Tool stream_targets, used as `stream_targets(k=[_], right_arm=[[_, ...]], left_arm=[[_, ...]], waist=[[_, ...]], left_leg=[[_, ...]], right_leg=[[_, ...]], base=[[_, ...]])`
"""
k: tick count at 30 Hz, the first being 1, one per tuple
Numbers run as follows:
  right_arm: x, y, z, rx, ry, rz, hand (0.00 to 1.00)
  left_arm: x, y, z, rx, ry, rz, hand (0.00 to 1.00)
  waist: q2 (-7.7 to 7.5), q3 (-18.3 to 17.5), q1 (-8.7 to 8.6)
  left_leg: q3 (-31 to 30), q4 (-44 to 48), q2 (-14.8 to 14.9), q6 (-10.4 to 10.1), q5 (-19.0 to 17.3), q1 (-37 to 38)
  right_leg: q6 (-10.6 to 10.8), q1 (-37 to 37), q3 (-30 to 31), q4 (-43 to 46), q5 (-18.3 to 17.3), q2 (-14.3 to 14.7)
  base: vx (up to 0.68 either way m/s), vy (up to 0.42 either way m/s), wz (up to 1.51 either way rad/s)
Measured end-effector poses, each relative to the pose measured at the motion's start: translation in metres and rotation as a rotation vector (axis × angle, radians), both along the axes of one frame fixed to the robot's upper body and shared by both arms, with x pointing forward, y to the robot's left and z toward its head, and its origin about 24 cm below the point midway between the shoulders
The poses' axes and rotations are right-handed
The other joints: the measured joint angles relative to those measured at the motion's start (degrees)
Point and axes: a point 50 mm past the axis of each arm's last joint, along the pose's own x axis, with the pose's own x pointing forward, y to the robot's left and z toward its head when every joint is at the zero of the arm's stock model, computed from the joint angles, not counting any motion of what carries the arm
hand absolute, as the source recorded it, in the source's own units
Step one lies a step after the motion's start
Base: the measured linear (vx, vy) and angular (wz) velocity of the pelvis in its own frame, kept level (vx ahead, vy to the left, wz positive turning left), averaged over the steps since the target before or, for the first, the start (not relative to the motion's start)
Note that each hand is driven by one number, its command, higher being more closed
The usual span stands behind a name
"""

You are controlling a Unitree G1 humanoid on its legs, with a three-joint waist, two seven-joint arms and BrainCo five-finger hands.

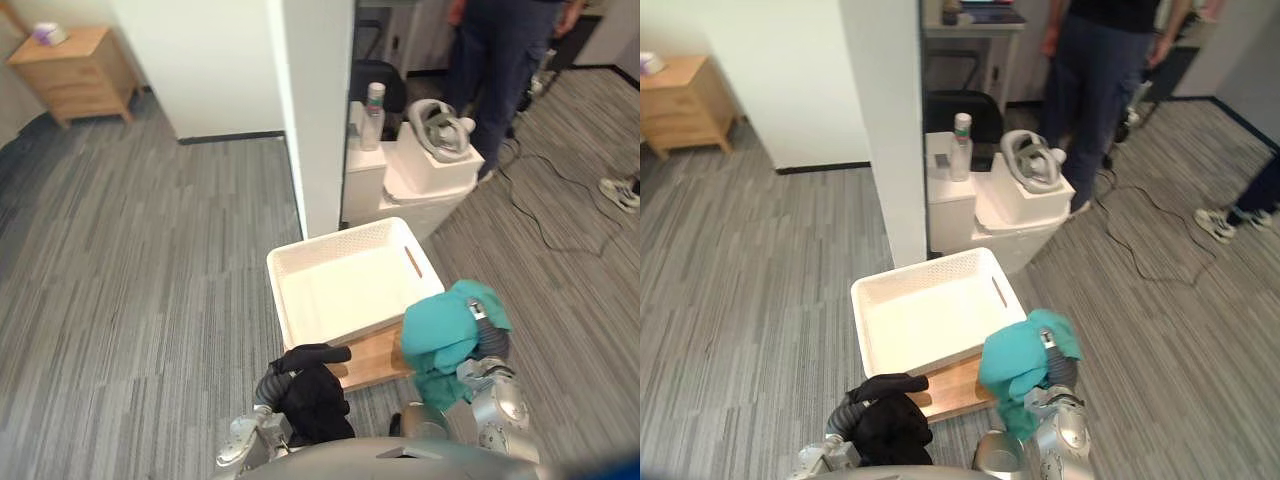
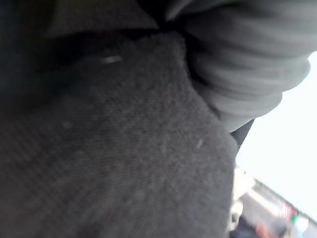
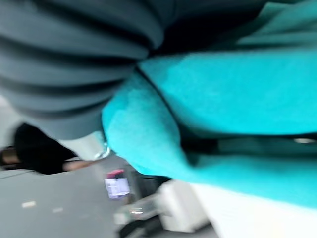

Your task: Tidy the bed and pick cloth on bed and put in laundry

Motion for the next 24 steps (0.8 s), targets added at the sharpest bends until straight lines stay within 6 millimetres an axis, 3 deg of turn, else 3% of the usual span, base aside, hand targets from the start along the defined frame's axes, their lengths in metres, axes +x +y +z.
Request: stream_targets(k=[1,2,6,7,9,12,15,19,24], right_arm=[[-0.002,-0.004,0.01,-0.024,-0.046,-0.058,1.0],[0.002,-0.007,0.016,-0.045,-0.069,-0.075,1.0],[0.015,-0.029,0.055,-0.165,-0.226,-0.09,1.0],[0.017,-0.029,0.059,-0.175,-0.242,-0.082,1.0],[0.026,-0.035,0.103,-0.279,-0.423,-0.009,1.0],[0.045,-0.033,0.151,-0.387,-0.61,0.113,1.0],[0.066,-0.021,0.179,-0.39,-0.708,0.26,1.0],[0.081,-0.006,0.188,-0.343,-0.706,0.399,1.0],[0.089,0.007,0.179,-0.297,-0.624,0.506,1.0]], left_arm=[[-0.004,0.006,-0.001,0.005,0.009,0.015,1.0],[-0.009,0.005,-0.003,-0.003,0.028,0.029,1.0],[-0.015,-0.02,-0.006,-0.114,0.059,0.075,1.0],[-0.016,-0.021,-0.006,-0.116,0.061,0.076,1.0],[-0.018,-0.021,-0.007,-0.119,0.065,0.068,1.0],[-0.019,-0.017,-0.007,-0.1,0.06,0.037,1.0],[-0.014,-0.014,-0.01,-0.085,0.067,0.017,1.0],[-0.012,-0.013,-0.013,-0.07,0.079,0.006,1.0],[-0.009,-0.009,-0.018,-0.026,0.098,-0.042,1.0]], waist=[[-2.75,-1.4,0.71],[-2.2,-1.8,1.26],[1.43,-2.7,1.85],[1.46,-2.7,1.89],[1.38,-3.3,1.67],[0.6,-4.5,1.79],[0.3,-4.8,2.87],[0.6,-5.0,3.51],[0.75,-5.3,3.43]], left_leg=[[-0.1,0.7,-1.1,-1.4,-1.1,0.2],[0.5,1.7,-0.2,-2.2,-1.7,0.0],[2.4,0.5,3.9,-4.6,-0.5,0.4],[2.5,0.5,4.1,-4.7,-0.5,0.3],[2.3,0.5,4.8,-5.1,-0.3,0.1],[1.8,-0.4,4.8,-5.3,0.6,-0.8],[1.9,-1.3,4.3,-5.2,1.9,-0.5],[1.7,-2.8,4.2,-4.8,2.8,-0.8],[1.7,-8.7,3.8,-4.7,5.6,0.3]], right_leg=[[1.9,-0.4,2.8,-5.5,6.0,-0.9],[1.8,0.8,2.9,-7.0,4.8,-0.7],[0.3,5.7,-0.4,-15.7,6.5,2.5],[0.3,6.0,-0.5,-16.1,6.6,2.7],[-0.1,7.9,-1.4,-19.3,7.8,3.3],[-0.2,8.6,-1.8,-23.4,9.8,3.6],[-0.4,9.4,-1.7,-25.4,11.3,3.4],[-0.5,9.4,-2.4,-25.5,11.3,3.4],[-0.8,9.2,-3.9,-26.1,11.1,3.4]], base=[[0.25,-0.279,0.22],[0.27,-0.315,0.06],[0.19,-0.182,0.17],[0.1,-0.119,0.02],[0.05,-0.071,0.11],[0.01,-0.021,0.07],[-0.04,0.007,0.03],[-0.09,0.004,0.19],[-0.08,0.0,0.17]])
